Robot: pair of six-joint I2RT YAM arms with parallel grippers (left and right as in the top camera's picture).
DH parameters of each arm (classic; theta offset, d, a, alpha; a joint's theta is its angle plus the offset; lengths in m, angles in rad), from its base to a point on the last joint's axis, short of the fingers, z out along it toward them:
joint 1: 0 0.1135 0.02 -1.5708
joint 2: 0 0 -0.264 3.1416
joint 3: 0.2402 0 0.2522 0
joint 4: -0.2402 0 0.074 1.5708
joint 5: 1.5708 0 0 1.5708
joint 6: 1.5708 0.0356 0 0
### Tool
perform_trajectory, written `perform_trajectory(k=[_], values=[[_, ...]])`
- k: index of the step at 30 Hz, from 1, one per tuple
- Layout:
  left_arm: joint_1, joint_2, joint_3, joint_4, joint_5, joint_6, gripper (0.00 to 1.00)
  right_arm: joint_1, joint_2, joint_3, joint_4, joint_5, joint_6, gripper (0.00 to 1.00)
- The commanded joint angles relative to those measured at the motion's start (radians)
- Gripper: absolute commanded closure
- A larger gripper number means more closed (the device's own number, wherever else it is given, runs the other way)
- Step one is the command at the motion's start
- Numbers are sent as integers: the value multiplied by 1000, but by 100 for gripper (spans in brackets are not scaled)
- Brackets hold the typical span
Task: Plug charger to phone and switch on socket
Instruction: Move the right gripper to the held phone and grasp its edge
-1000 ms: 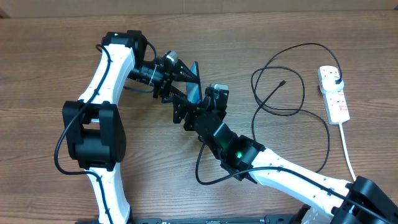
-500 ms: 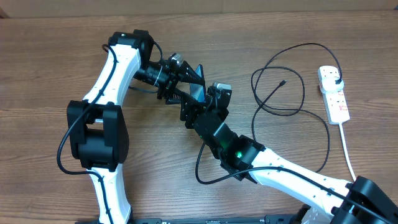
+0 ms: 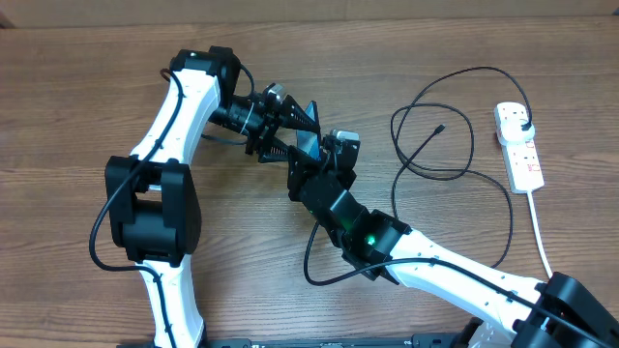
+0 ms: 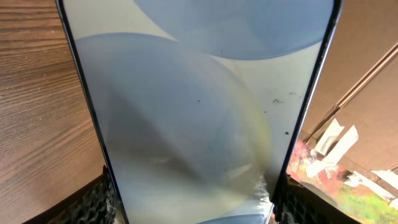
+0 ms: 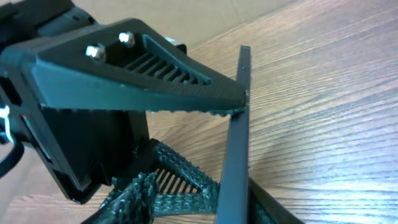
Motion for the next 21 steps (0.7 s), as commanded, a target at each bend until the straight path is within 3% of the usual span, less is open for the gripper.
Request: perform_trajectory(k=[1,7,21], values=[[-13,2,30,0,31,-10,37,3,6,33,-6,-5,1,59],[-32,2,30,-1,31,-9,37,3,6,33,-8,-4,1,59],[-39,2,30,0,27,-8,37,2,6,33,-27,-5,1,77]])
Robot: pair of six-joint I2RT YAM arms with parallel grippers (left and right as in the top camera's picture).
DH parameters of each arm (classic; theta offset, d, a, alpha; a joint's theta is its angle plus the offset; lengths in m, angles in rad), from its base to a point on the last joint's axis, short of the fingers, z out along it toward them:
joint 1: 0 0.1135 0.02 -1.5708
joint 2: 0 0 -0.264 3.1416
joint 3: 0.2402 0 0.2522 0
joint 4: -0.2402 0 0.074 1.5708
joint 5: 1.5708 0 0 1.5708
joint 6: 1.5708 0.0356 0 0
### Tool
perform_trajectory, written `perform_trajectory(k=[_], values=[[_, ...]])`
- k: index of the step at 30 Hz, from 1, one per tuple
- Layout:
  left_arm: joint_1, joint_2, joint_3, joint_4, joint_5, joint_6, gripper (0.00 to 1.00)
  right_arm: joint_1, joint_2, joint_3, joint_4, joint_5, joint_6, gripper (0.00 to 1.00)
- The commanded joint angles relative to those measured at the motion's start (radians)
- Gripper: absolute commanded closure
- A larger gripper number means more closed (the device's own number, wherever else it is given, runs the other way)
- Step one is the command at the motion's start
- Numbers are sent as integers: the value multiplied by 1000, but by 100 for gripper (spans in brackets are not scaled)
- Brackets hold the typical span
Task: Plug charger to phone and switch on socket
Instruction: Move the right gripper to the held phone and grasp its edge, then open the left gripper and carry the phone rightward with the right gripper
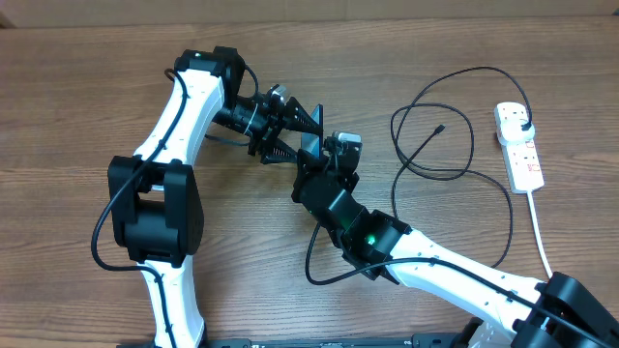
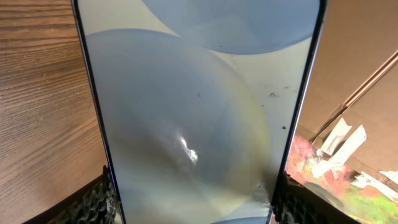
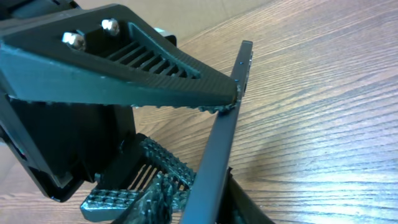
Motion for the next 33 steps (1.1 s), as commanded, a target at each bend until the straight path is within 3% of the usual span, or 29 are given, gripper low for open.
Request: perform_trajectory(k=[1,10,16,24,32,33], values=[[-20,2,30,-3,42,-6,36,3,6,33,16,-17,-2,78],[-20,2,30,-4,-8,-6,27,3,6,33,-25,-43,-2,87],[2,2,30,-18,32,-3,1,3,-14,33,-78,-45,-2,96],[87,2,30,-85,194,108,0,-51,-194,33,-226,-39,0,96],[168,2,40,-281,230,351,0,-184,-438,33,-529,-48,266,96],[174,-3,40,-282,228,357,5,-201,-467,33,-559,-57,290,96]])
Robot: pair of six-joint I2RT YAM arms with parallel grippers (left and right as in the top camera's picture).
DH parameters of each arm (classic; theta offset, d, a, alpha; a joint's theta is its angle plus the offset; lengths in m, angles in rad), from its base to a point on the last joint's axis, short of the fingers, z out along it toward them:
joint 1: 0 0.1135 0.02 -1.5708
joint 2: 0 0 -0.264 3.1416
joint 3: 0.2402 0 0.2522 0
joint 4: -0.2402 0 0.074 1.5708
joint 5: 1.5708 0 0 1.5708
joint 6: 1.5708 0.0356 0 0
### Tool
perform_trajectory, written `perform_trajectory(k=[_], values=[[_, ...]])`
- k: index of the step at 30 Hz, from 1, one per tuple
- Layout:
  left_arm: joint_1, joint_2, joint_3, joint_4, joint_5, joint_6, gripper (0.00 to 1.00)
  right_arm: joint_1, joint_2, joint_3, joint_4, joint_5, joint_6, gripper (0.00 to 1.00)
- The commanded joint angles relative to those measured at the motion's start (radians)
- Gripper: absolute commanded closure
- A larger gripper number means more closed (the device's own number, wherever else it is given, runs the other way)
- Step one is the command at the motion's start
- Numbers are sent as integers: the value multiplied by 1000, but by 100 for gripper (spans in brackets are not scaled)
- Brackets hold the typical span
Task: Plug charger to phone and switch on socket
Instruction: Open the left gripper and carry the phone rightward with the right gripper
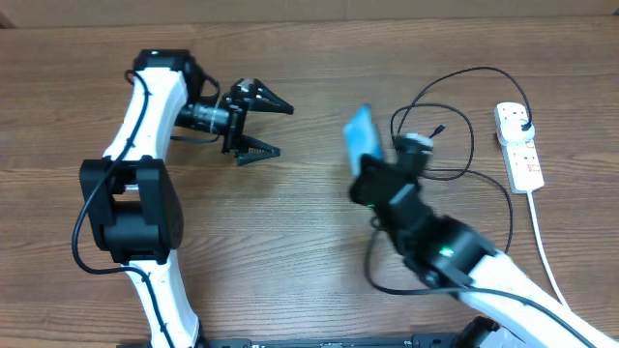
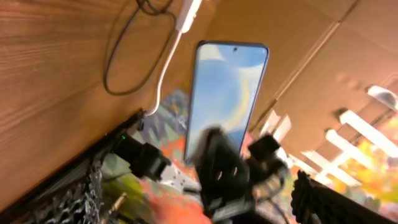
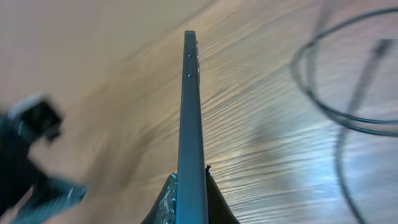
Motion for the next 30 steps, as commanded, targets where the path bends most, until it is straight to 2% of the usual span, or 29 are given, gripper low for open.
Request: perform_trajectory(k=[1,8,10,15,17,18,26,30], values=[[25,-13,30,-24,32,151,5,-56,-115,28,-62,-9,159,96],[35,-160,30,-24,31,159,5,-87,-252,28,-113,-74,186,96],[35,-228,30,-24,-9,166,5,-87,-279,28,-128,-77,198,96],[32,-436,30,-24,-278,165,7,-87,-318,28,-172,-77,298,96],[28,-531,30,-24,-376,160,0,-87,-320,28,-175,-78,319,96],[27,-579,30,-23,-416,154,0,-87,-320,28,-175,-78,320,96],[26,-912,18,-23,-707,146,0,-87,-307,27,-174,-77,397,96],[26,-1026,-14,-3,-783,107,0,-87,-273,27,-144,-77,406,96]])
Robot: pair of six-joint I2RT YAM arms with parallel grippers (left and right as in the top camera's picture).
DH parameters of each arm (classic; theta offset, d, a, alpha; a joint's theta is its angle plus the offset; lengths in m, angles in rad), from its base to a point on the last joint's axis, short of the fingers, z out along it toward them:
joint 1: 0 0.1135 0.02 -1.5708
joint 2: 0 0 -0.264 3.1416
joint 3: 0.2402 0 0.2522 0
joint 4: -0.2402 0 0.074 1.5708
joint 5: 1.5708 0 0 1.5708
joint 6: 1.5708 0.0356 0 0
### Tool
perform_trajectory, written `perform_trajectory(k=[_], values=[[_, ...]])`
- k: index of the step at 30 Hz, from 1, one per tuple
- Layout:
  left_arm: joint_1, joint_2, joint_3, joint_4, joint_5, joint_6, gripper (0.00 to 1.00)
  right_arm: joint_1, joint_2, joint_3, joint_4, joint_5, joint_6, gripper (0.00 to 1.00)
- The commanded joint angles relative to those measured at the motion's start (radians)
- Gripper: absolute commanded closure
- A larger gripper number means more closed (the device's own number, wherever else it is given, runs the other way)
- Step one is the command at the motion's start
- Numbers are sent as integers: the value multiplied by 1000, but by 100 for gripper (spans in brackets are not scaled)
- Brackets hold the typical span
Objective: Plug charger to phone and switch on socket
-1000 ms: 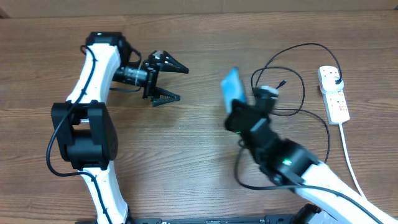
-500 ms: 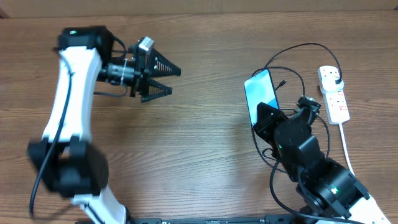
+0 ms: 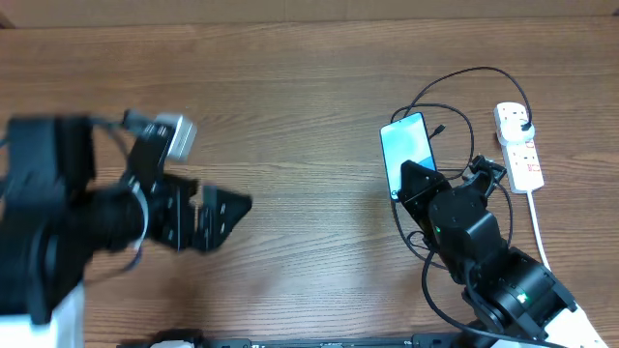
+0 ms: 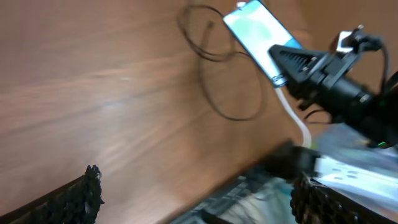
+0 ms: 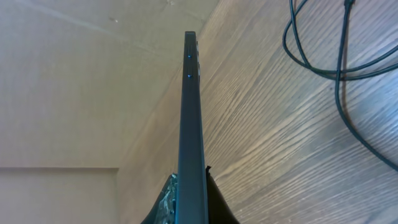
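My right gripper (image 3: 404, 182) is shut on the lower end of the phone (image 3: 407, 150), whose light blue screen faces up in the overhead view. The right wrist view shows the phone (image 5: 191, 118) edge-on, pinched between the fingers (image 5: 166, 200). The black charger cable (image 3: 455, 114) lies in loops just right of the phone, its free tip (image 3: 440, 129) on the table. At the far right lies the white socket strip (image 3: 519, 147) with a plug in it. My left gripper (image 3: 198, 217) is open and empty at the left, blurred by motion.
A white lead (image 3: 539, 232) runs from the strip toward the front edge. The cable loops (image 5: 323, 59) lie close beside the held phone. Bare wooden tabletop (image 3: 309, 87) spans the middle and back.
My right gripper has carried the phone further right, up against the cable loops, with the screen now facing up. The left arm has pulled back from the back left toward the front left.
At first both grippers were at the phone in the middle of the table, the left one shut on it. Then the left gripper stood open and apart while the right held the phone alone. Now the phone is beside the cable.
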Motion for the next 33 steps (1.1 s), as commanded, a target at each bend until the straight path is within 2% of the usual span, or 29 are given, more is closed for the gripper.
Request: perform_trajectory(k=[1,6,12,19,22,26,30,33], values=[[-5,-78,-45,25,-141,-58,0,-3,26,27,39,9,28,96],[-5,-183,-186,142,-204,-229,0,-3,93,27,86,-25,27,96],[-5,-260,-494,389,-363,-517,0,-3,137,27,133,-43,27,96],[-5,-182,-791,600,-282,-898,0,-8,136,27,134,-42,27,96],[-5,-83,-880,741,-151,-949,0,-50,136,27,134,-43,27,96],[-5,48,-898,874,-16,-949,0,-116,137,27,137,-95,28,96],[-5,166,-898,980,118,-953,0,-185,147,27,146,-202,27,96],[-5,245,-898,1042,272,-952,1,-236,161,27,145,-300,27,96]])
